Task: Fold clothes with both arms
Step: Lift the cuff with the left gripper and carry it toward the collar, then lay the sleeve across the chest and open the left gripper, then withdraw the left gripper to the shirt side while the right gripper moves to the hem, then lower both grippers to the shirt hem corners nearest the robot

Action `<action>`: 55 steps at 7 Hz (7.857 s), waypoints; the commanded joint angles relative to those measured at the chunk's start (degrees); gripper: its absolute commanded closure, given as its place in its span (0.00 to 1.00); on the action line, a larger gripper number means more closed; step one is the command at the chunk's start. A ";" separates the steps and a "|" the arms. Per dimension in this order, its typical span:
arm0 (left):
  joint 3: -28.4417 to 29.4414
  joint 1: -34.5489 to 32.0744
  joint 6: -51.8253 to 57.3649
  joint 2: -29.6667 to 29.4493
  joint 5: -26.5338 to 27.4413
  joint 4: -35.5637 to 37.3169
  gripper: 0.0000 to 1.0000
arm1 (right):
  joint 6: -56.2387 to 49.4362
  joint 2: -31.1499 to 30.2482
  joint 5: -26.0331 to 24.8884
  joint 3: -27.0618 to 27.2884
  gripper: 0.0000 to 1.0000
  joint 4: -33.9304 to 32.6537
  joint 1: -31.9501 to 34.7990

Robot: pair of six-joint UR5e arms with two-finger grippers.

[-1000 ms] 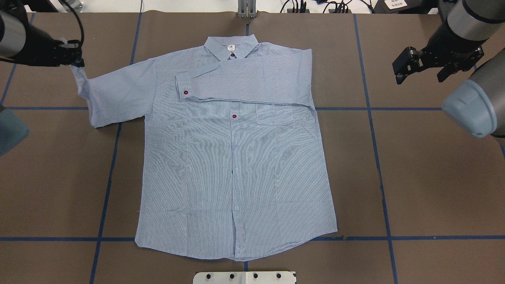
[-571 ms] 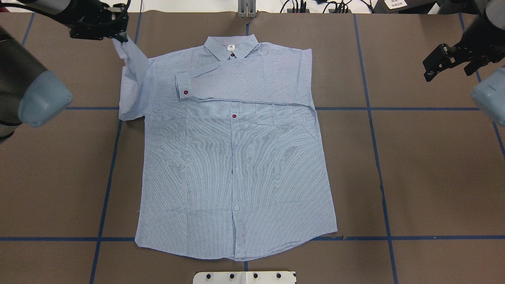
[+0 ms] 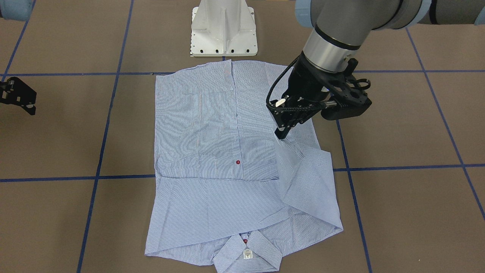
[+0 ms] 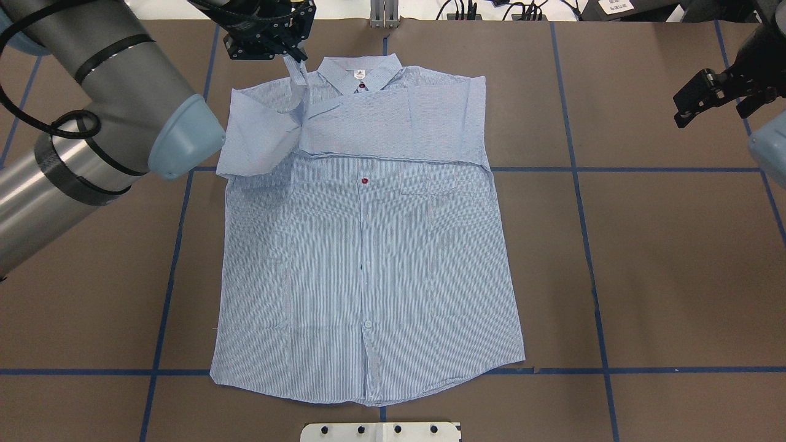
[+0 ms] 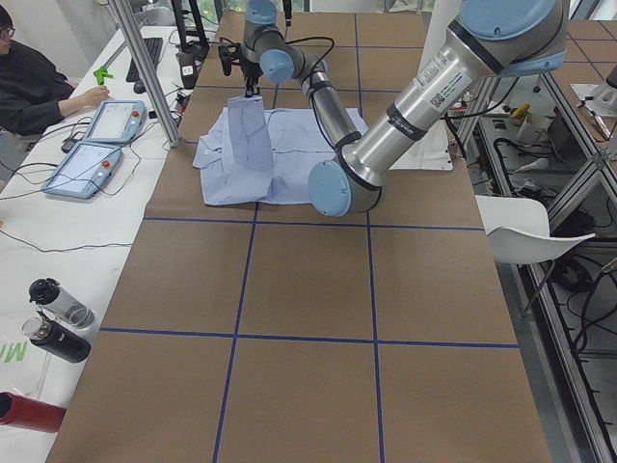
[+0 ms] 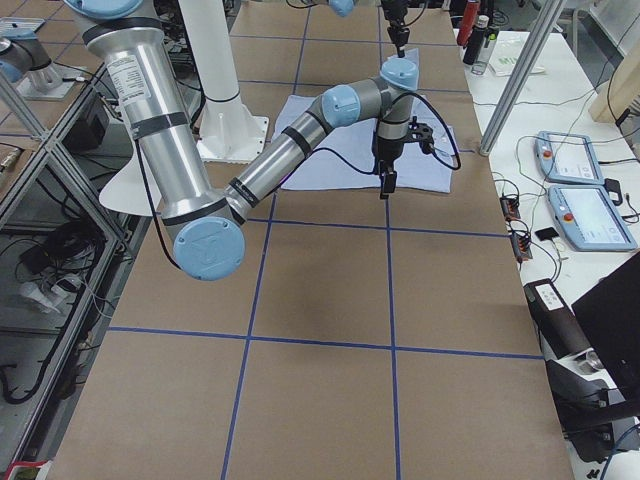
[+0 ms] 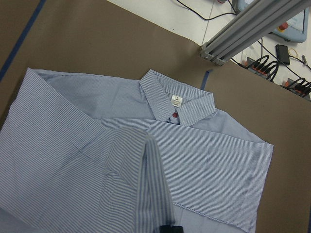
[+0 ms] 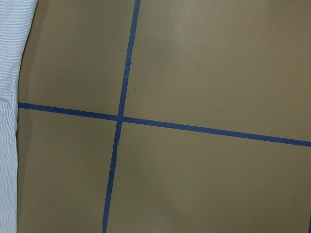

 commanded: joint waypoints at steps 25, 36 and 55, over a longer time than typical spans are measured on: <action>-16.26 14.91 13.98 21.21 14.50 -8.13 0.00 | 42.90 -20.85 -13.15 8.08 0.01 39.20 -31.81; -18.49 15.53 13.46 22.82 17.14 -8.03 0.00 | 52.64 -11.27 -22.88 -0.62 0.23 39.37 -51.04; -18.39 15.53 13.02 22.90 16.61 -7.86 0.01 | 52.73 -11.36 -21.55 1.40 1.00 39.37 -50.95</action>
